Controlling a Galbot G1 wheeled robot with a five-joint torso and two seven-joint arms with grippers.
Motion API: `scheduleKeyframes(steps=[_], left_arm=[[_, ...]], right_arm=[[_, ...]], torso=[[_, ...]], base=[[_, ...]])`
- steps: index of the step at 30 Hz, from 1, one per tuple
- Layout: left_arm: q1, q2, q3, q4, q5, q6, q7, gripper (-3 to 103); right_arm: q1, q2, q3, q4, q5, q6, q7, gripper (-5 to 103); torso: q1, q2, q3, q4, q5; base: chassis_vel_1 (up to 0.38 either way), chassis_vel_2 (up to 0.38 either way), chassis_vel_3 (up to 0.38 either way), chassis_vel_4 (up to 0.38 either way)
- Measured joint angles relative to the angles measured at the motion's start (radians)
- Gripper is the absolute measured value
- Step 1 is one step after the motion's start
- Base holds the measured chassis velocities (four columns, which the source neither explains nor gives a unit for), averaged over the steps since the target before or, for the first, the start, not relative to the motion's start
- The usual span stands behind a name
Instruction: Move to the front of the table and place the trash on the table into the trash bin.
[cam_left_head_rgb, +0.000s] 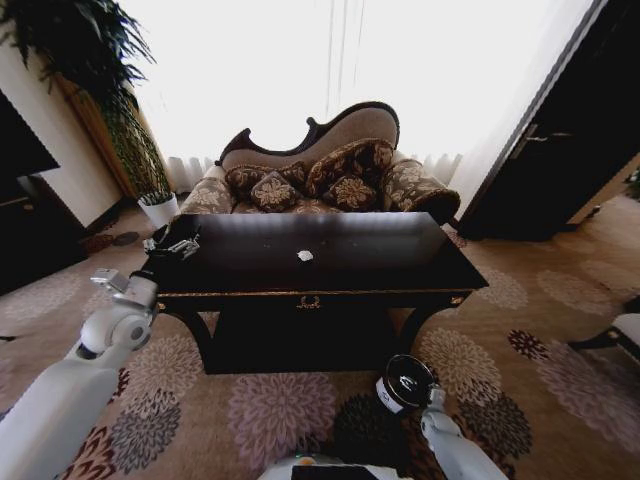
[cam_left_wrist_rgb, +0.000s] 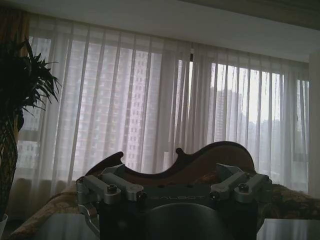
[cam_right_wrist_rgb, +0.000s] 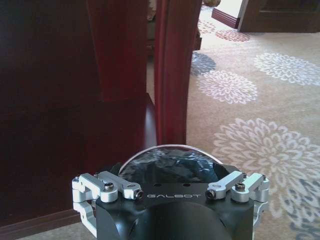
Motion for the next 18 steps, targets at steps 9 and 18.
scheduleKeyframes(steps=[9,18], left_arm=[[0.0,0.0,0.0,0.0,0.0,0.0,0.0,100],[0.0,0.0,0.0,0.0,0.0,0.0,0.0,100]], right_arm=[[-0.138,0.067,0.037,0.225,0.006,-0.007,-0.012,100],[-0.342,0.143,0.09,0.519,0.019,-0.01,-0.005,100]], torso=[[0.0,0.0,0.0,0.0,0.0],[0.0,0.0,0.0,-0.0003,-0.0002]], base=[[0.0,0.0,0.0,0.0],[0.0,0.0,0.0,0.0]])
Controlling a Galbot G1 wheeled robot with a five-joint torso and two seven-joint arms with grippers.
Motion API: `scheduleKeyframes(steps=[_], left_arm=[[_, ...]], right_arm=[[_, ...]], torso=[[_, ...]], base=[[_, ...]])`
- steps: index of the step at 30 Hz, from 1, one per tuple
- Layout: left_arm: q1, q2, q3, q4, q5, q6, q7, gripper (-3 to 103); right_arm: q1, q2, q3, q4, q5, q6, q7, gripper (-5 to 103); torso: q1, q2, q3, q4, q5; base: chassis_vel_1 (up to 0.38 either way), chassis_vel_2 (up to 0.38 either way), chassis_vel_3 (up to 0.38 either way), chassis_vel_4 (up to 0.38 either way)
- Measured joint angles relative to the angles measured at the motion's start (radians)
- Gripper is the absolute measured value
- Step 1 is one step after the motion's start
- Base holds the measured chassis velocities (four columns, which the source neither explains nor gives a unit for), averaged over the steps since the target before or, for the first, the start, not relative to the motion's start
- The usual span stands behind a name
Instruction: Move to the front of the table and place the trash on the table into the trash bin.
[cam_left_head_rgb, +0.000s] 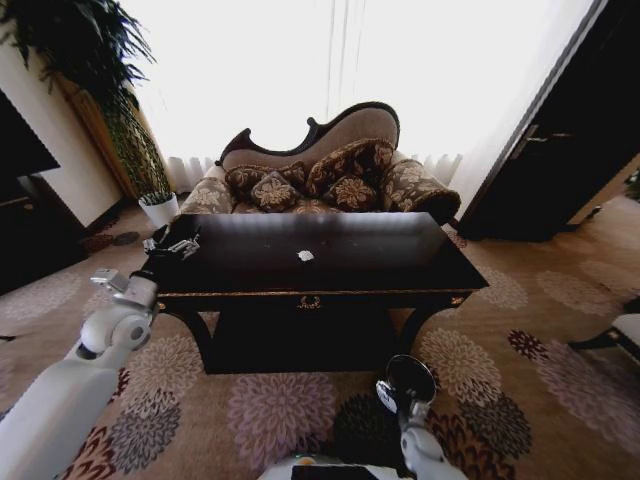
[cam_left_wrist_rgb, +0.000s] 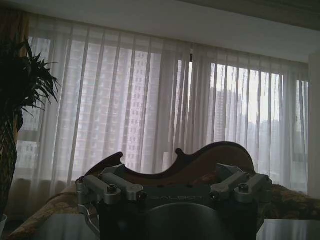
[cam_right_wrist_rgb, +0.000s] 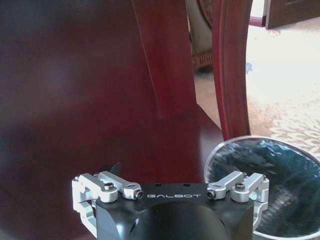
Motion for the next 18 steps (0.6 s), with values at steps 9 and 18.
scheduleKeyframes(steps=[9,18], left_arm=[[0.0,0.0,0.0,0.0,0.0,0.0,0.0,100],[0.0,0.0,0.0,0.0,0.0,0.0,0.0,100]], right_arm=[[-0.172,0.07,0.059,0.301,0.01,-0.001,0.005,100],[-0.333,0.121,0.099,0.546,0.012,0.011,0.005,100]], torso=[[0.0,0.0,0.0,0.0002,0.0001],[0.0,0.0,0.0,0.0001,0.0001]], base=[[0.0,0.0,0.0,0.0],[0.0,0.0,0.0,0.0]])
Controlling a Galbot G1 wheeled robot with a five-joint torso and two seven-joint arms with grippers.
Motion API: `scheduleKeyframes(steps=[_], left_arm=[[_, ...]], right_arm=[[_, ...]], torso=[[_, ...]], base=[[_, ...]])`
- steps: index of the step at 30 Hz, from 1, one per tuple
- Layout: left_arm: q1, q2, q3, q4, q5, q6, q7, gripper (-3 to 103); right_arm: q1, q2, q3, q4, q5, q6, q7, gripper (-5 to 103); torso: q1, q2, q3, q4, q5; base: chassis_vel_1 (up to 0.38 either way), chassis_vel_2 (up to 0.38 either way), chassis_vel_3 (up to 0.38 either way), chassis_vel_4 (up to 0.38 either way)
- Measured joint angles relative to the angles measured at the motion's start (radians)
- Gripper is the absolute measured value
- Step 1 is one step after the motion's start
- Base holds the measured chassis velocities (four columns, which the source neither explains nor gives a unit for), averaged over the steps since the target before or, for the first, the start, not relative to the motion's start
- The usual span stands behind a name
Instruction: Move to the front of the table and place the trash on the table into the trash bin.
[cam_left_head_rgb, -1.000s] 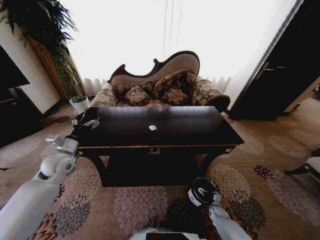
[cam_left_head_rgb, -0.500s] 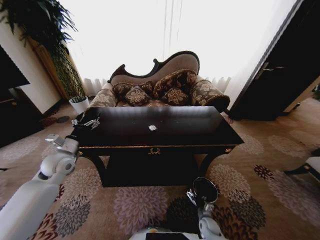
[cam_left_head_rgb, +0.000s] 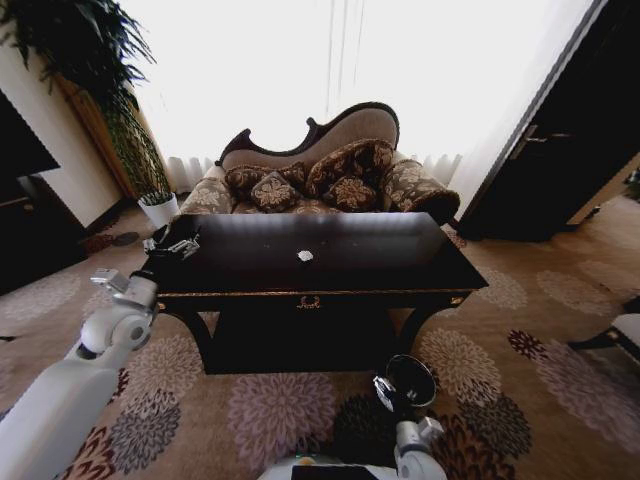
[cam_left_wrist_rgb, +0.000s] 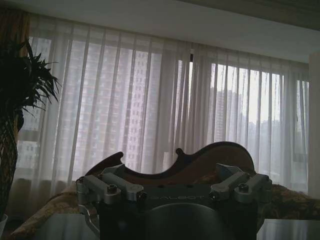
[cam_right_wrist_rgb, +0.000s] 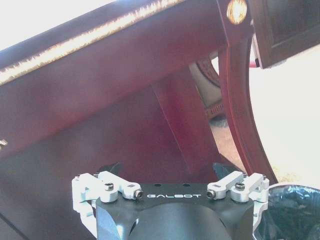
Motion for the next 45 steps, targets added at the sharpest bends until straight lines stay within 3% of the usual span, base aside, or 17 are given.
scheduleKeyframes(steps=[8,15,21,26,37,45], left_arm=[[0.0,0.0,0.0,0.0,0.0,0.0,0.0,100],[0.0,0.0,0.0,0.0,0.0,0.0,0.0,100],[0.0,0.0,0.0,0.0,0.0,0.0,0.0,100],[0.0,0.0,0.0,0.0,0.0,0.0,0.0,100],[0.0,0.0,0.0,0.0,0.0,0.0,0.0,100],[0.0,0.0,0.0,0.0,0.0,0.0,0.0,100]], right_arm=[[-0.08,0.0,-0.004,0.091,-0.055,0.042,-0.003,100],[-0.135,0.014,0.012,0.148,-0.163,0.166,-0.038,100],[-0.141,-0.01,0.05,0.167,-0.259,0.291,-0.106,100],[-0.137,-0.029,0.088,0.17,-0.316,0.354,-0.139,100],[-0.145,-0.077,0.137,0.288,-0.287,0.327,-0.16,100],[-0.128,-0.189,0.167,0.357,-0.215,0.205,-0.162,100]], torso=[[0.0,0.0,0.0,0.0,0.0002],[0.0,0.0,0.0,0.0,0.0002],[0.0,0.0,0.0,0.0001,0.0002],[0.0,0.0,0.0,0.0001,0.0002],[0.0,0.0,0.0,0.0001,0.0002],[0.0,0.0,0.0,0.0,0.0003]], base=[[0.0,0.0,0.0,0.0],[0.0,0.0,0.0,0.0],[0.0,0.0,0.0,0.0],[0.0,0.0,0.0,0.0],[0.0,0.0,0.0,0.0],[0.0,0.0,0.0,0.0]])
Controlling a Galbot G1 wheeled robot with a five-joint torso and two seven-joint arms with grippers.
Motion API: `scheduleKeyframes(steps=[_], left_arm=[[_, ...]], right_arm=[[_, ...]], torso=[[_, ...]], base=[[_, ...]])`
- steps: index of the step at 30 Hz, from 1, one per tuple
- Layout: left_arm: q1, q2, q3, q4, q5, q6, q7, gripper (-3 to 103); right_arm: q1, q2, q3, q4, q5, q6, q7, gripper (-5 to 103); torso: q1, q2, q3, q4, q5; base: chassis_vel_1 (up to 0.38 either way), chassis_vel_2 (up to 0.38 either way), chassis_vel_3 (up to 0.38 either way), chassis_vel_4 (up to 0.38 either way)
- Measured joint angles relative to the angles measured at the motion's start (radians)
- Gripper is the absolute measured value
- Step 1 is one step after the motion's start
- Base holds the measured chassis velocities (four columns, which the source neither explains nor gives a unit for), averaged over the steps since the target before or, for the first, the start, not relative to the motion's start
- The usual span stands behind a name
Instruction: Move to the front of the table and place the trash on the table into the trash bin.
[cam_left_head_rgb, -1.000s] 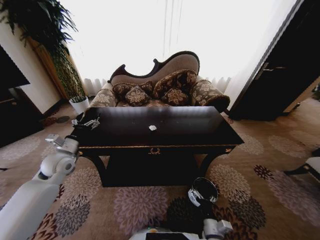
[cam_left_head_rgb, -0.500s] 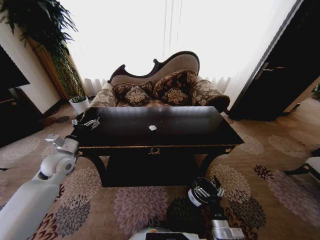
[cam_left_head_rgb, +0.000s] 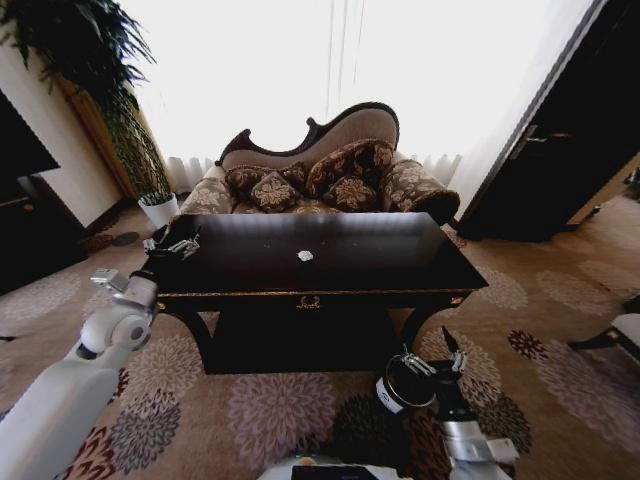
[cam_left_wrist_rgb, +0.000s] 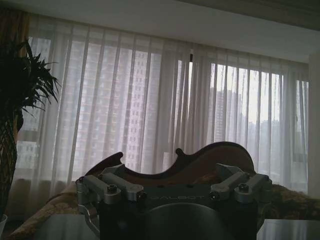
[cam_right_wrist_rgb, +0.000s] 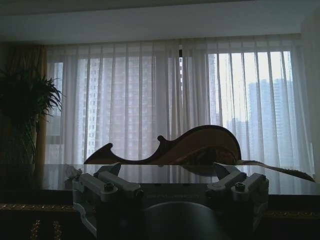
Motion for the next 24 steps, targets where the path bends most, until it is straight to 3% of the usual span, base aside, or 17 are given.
scheduleKeyframes(steps=[6,11,12,21,22,24], left_arm=[[0.0,0.0,0.0,0.0,0.0,0.0,0.0,100],[0.0,0.0,0.0,0.0,0.0,0.0,0.0,100],[0.0,0.0,0.0,0.0,0.0,0.0,0.0,100],[0.0,0.0,0.0,0.0,0.0,0.0,0.0,100],[0.0,0.0,0.0,0.0,0.0,0.0,0.0,100],[0.0,0.0,0.0,0.0,0.0,0.0,0.001,100]], right_arm=[[0.019,-0.096,-0.015,0.065,0.007,-0.076,0.008,100],[0.051,-0.257,-0.071,0.118,0.025,-0.176,0.049,100],[0.051,-0.257,-0.071,0.118,0.025,-0.176,0.049,100],[0.204,-0.503,-0.153,0.083,0.195,-0.343,0.144,100],[0.204,-0.503,-0.153,0.083,0.195,-0.343,0.144,100],[0.263,-0.581,-0.172,0.067,0.251,-0.385,0.162,100]], torso=[[0.0,0.0,0.0,0.0001,0.0],[0.0,0.0,0.0,0.0002,-0.0002],[0.0,0.0,0.0,0.0002,-0.0002],[0.0,0.0,0.0,0.0002,0.0],[0.0,0.0,0.0,0.0002,0.0],[0.0,0.0,0.0,0.0002,0.0]], base=[[0.0,0.0,0.0,0.0],[0.0,0.0,0.0,0.0],[0.0,0.0,0.0,0.0],[0.0,0.0,0.0,0.0],[0.0,0.0,0.0,0.0],[0.0,0.0,0.0,0.0]])
